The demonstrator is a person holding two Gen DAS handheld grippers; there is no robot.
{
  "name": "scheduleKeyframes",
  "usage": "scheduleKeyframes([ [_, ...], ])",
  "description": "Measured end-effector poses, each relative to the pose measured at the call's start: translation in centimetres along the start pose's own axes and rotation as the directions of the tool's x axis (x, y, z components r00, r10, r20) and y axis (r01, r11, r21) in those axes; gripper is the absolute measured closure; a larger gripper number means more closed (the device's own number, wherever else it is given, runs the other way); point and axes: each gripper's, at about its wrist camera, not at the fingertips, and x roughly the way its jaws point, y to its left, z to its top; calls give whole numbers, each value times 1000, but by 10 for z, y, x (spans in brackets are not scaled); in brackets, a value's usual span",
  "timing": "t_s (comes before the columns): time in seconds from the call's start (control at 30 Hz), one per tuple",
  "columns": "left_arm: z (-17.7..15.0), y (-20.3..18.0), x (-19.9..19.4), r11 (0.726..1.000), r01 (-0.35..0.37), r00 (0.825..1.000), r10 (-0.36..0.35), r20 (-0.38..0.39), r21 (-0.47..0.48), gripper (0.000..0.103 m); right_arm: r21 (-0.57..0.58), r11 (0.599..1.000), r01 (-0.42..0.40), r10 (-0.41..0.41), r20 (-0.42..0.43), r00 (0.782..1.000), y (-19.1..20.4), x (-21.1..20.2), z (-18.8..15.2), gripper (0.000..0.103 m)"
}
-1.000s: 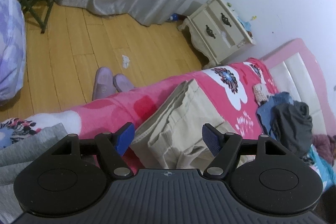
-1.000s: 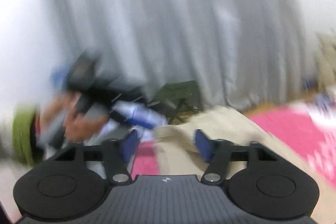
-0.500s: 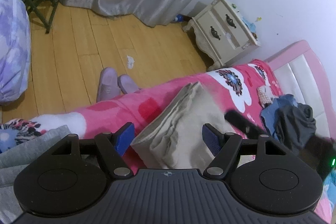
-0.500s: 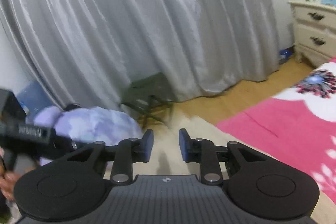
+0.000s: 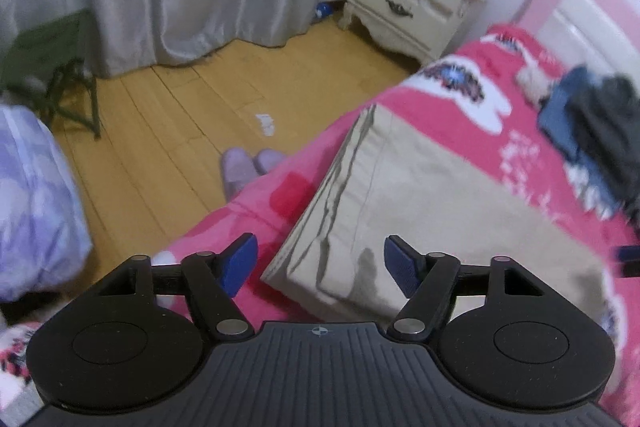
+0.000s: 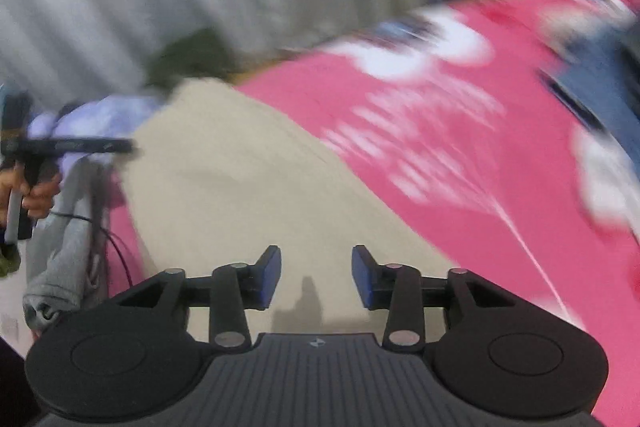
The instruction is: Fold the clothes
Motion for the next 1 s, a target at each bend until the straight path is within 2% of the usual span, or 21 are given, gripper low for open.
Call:
scheduleKeyframes([
  [0.1, -1, -2, 5, 999, -29, 999, 30, -29, 26, 43, 223, 974, 39, -38, -9, 999, -41, -36, -41, 49],
  [0.17, 0, -1, 7, 999, -37, 998, 38, -48, 21, 42, 345, 938, 28, -32, 6, 999, -60, -41, -78, 40],
  [0.23, 1, 1, 10, 999, -45, 997, 46, -66, 16, 37, 458, 889, 7, -25, 32, 999, -76, -39, -115, 39],
  [0.3, 3, 4, 12, 999, -51, 995, 51, -89, 3, 32, 542, 837, -69, 17, 101, 995, -84, -23, -145, 39],
  [0.37, 4, 8, 16, 999, -52, 993, 51, -104, -13, 31, 604, 784, -147, 65, 156, 986, -91, -1, -164, 38],
  [0.43, 5, 11, 19, 998, -53, 992, 50, -119, -28, 29, 636, 748, -189, 84, 192, 978, -96, 21, -170, 35],
  [0.47, 6, 13, 21, 998, -54, 991, 49, -126, -36, 27, 630, 745, -220, 97, 224, 970, -97, 26, -169, 30],
  [0.53, 5, 14, 23, 997, -59, 990, 52, -133, -47, 25, 599, 755, -267, 137, 254, 957, -99, 28, -162, 27],
  [0.67, 0, 11, 24, 995, -78, 990, 71, -125, -58, 24, 590, 721, -363, 200, 325, 924, -108, 34, -150, 32],
  [0.73, -2, 10, 24, 994, -88, 989, 80, -121, -63, 24, 607, 694, -388, 239, 314, 919, -111, 49, -145, 33],
  [0.83, -1, 9, 24, 993, -91, 989, 82, -125, -73, 24, 586, 704, -403, 245, 332, 911, -104, 55, -144, 33],
  [0.9, 0, 8, 24, 993, -96, 988, 86, -126, -73, 24, 586, 702, -404, 255, 322, 912, -97, 57, -143, 50],
  [0.93, 0, 8, 24, 992, -99, 988, 89, -126, -72, 24, 604, 688, -402, 265, 306, 914, -96, 60, -143, 71],
  [0.97, 0, 7, 25, 992, -100, 988, 90, -123, -73, 24, 622, 667, -411, 280, 302, 911, -97, 62, -145, 84],
  [1.0, -1, 7, 25, 992, -100, 989, 91, -120, -75, 24, 637, 647, -418, 292, 300, 908, -97, 64, -146, 87],
])
